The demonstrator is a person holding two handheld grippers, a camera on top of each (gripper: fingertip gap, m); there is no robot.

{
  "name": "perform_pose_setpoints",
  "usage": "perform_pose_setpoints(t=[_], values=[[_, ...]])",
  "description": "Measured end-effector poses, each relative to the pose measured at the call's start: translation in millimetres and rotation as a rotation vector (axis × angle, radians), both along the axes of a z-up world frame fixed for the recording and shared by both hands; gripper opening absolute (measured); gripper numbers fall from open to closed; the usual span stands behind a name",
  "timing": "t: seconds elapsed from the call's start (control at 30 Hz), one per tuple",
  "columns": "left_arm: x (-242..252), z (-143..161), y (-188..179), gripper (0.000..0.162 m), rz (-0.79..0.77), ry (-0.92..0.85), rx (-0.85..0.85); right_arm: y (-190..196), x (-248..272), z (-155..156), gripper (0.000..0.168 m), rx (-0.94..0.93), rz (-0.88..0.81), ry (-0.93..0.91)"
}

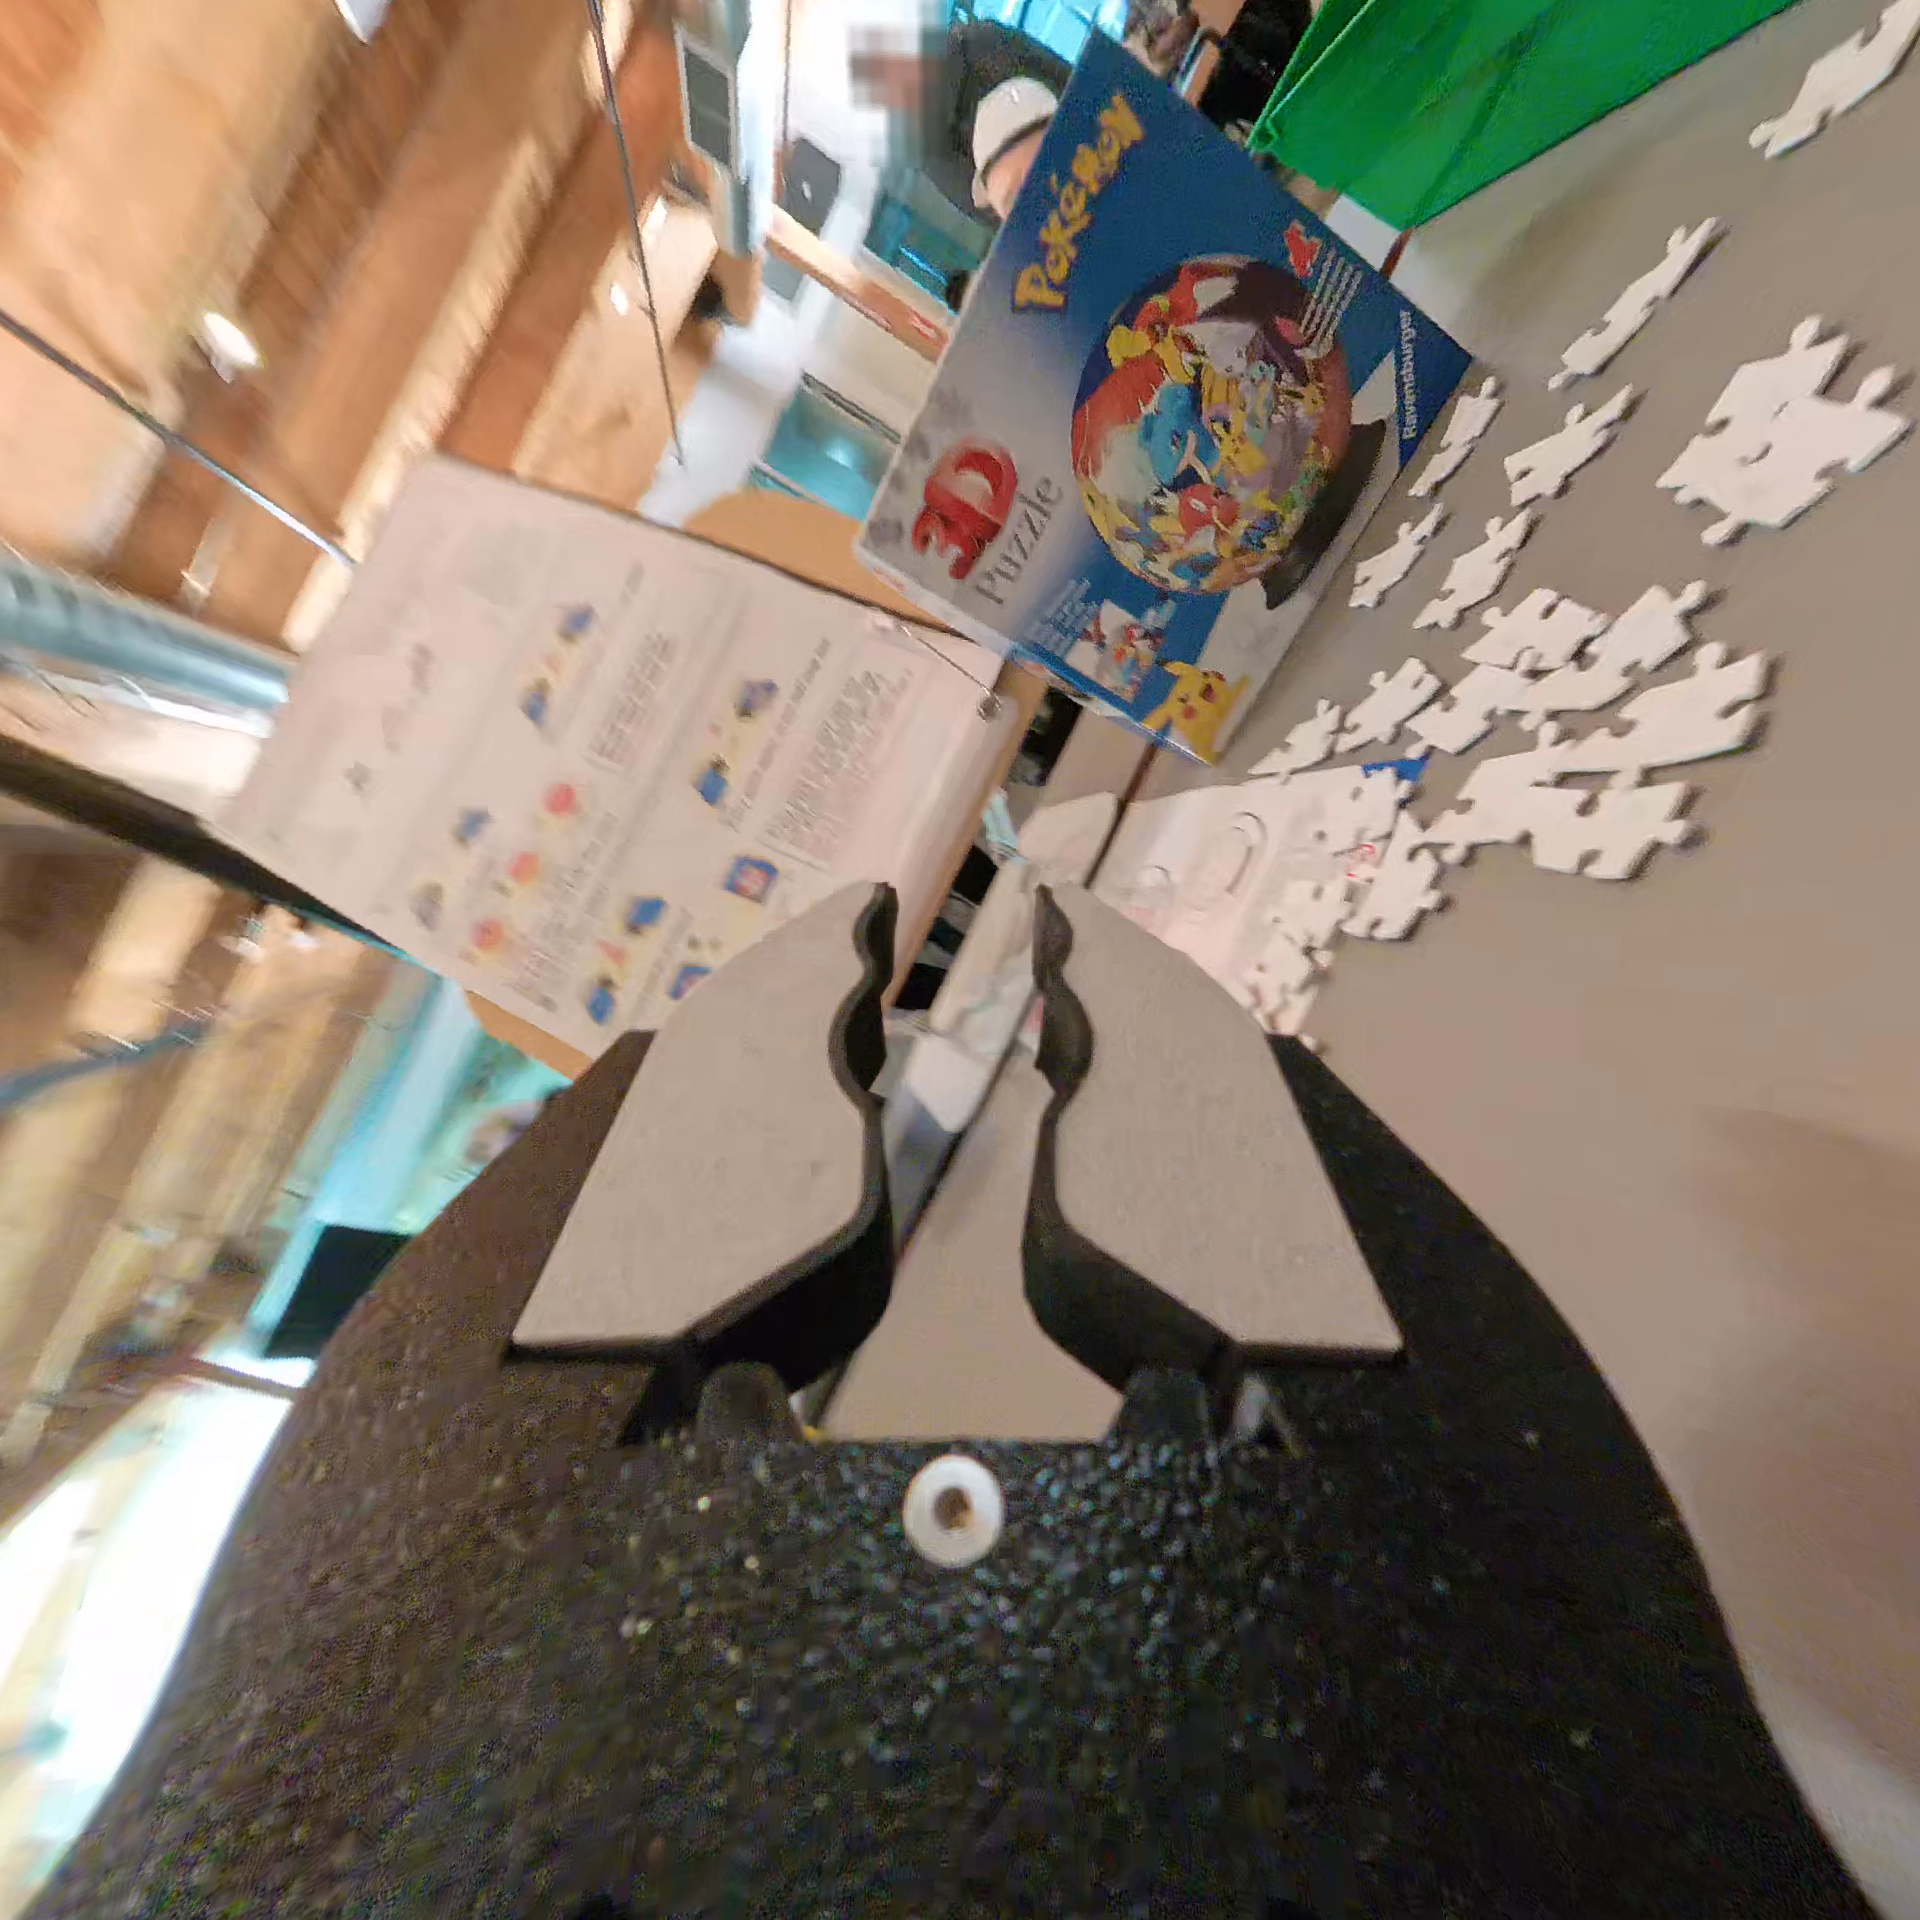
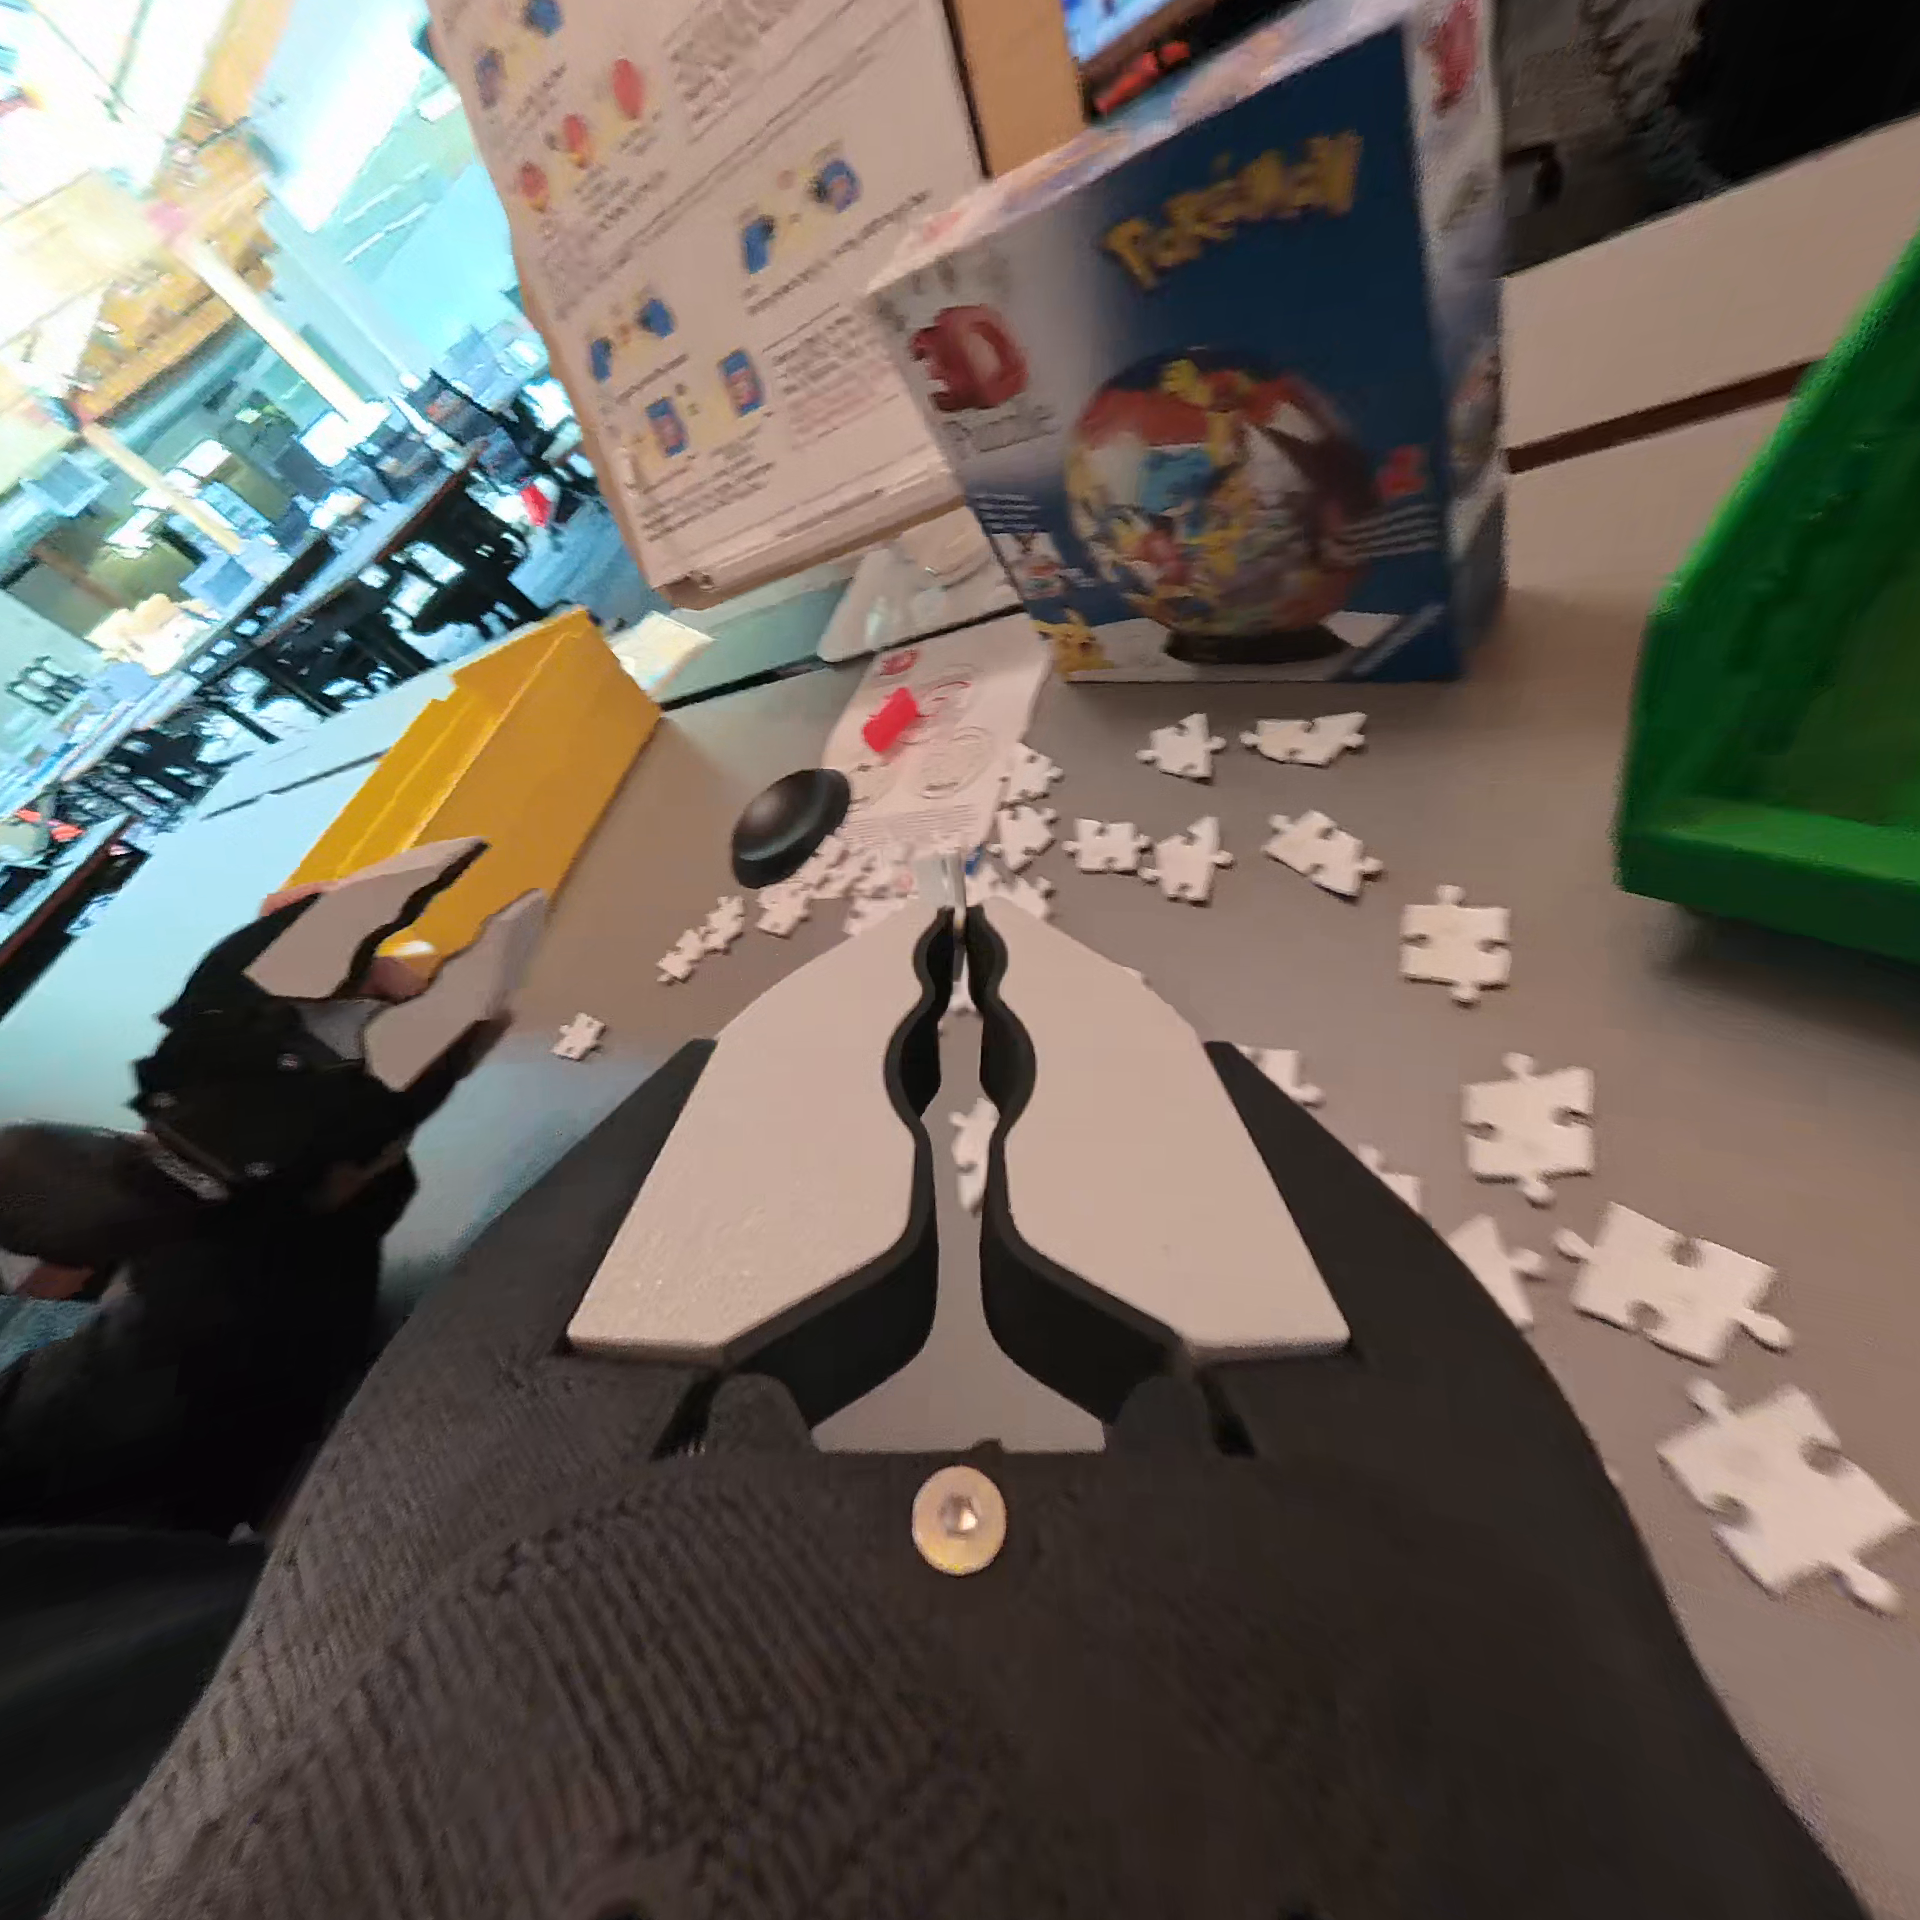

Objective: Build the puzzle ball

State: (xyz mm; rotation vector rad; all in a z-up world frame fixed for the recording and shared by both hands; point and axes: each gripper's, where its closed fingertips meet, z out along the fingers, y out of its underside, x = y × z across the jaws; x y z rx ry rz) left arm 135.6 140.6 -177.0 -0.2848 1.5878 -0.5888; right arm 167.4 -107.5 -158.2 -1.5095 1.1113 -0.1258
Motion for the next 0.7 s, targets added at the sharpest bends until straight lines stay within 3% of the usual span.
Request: perform_pose_setpoints(t=[0.23, 0.6, 0.7], values=[[-11, -31, 19, 0.021, -0.007, 0.233, -0.174, -27, 15, -38, 0.003, -0.073, -0.008, 0.131], [-40, -58, 38, 0.019, -0.040, 0.519, -0.578, -28, 33, -40, 0.002, 0.020, 0.030, 0.146], [-40, -57, 41, 0.019, -0.039, 0.556, -0.682, -30, 39, -47, 0.002, -0.038, 0.017, 0.160]])
